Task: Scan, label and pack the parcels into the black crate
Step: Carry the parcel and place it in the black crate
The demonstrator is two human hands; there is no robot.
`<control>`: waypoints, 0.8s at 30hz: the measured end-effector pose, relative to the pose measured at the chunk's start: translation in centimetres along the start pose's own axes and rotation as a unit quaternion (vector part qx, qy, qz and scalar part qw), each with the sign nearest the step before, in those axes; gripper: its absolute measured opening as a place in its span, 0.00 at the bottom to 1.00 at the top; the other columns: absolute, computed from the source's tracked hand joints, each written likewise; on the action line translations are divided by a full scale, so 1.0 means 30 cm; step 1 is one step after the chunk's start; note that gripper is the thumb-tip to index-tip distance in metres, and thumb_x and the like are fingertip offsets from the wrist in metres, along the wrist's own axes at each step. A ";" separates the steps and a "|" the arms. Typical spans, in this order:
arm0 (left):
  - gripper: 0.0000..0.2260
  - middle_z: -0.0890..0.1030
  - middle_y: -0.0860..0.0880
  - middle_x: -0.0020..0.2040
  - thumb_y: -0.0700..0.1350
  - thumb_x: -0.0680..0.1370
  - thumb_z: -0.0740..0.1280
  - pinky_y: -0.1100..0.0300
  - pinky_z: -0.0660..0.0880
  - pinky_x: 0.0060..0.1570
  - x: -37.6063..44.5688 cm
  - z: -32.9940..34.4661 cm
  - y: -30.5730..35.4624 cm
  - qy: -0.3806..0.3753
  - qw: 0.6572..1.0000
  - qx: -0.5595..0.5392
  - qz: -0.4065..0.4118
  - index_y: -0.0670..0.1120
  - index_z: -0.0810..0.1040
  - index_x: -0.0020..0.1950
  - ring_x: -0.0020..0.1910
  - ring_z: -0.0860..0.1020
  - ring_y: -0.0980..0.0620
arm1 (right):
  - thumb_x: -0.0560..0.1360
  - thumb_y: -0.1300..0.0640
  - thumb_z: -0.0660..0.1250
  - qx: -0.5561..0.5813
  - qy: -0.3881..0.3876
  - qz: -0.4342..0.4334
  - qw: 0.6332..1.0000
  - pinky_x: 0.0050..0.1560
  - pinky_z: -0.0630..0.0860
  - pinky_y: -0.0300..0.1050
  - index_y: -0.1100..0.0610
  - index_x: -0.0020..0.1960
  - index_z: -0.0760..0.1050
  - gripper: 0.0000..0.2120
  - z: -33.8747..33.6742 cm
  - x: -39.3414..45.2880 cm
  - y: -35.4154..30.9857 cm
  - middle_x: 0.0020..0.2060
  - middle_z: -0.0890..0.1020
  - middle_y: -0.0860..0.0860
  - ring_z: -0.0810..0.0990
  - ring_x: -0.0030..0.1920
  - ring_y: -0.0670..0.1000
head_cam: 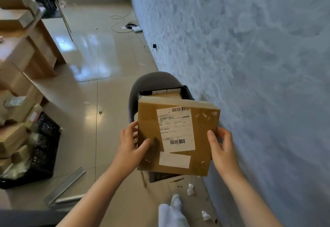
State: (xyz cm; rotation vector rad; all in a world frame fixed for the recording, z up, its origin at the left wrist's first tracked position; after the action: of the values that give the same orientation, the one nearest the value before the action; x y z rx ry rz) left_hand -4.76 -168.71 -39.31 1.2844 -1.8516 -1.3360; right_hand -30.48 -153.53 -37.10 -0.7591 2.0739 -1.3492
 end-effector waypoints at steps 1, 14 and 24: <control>0.27 0.64 0.56 0.70 0.58 0.75 0.68 0.60 0.74 0.57 0.044 0.010 0.000 0.002 1.000 -0.017 -0.012 0.61 0.59 0.70 0.65 0.70 0.54 | 0.73 0.36 0.59 0.003 0.001 0.008 1.000 0.35 0.75 0.32 0.45 0.57 0.66 0.18 -0.001 0.057 0.000 0.53 0.78 0.45 0.80 0.45 0.36; 0.27 0.73 0.52 0.62 0.66 0.75 0.58 0.55 0.77 0.56 0.430 0.178 -0.130 0.029 0.972 -0.133 -0.191 0.56 0.63 0.71 0.59 0.75 0.51 | 0.71 0.33 0.61 -0.086 -0.195 0.099 0.972 0.60 0.77 0.56 0.46 0.64 0.71 0.27 0.100 0.710 0.189 0.57 0.80 0.48 0.79 0.56 0.50; 0.25 0.80 0.53 0.56 0.71 0.70 0.64 0.52 0.80 0.55 0.494 0.211 -0.190 -0.005 0.972 -0.048 -0.229 0.59 0.71 0.61 0.54 0.81 0.54 | 0.79 0.49 0.60 -0.210 -0.260 0.085 0.939 0.48 0.76 0.45 0.47 0.63 0.66 0.12 0.088 0.821 0.215 0.51 0.78 0.44 0.78 0.51 0.45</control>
State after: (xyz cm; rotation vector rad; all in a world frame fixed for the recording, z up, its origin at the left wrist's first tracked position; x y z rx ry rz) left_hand -13.90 -179.73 -48.65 1.7227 -1.5258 -1.6398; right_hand -46.70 -170.45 -47.39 -0.9617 1.9420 -0.5278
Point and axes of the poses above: each hand's wrist, its own x-axis towards the middle knuckle, its own z-axis out of the palm, y = z × x, the point moved 10 cm from there along x, towards the middle knuckle
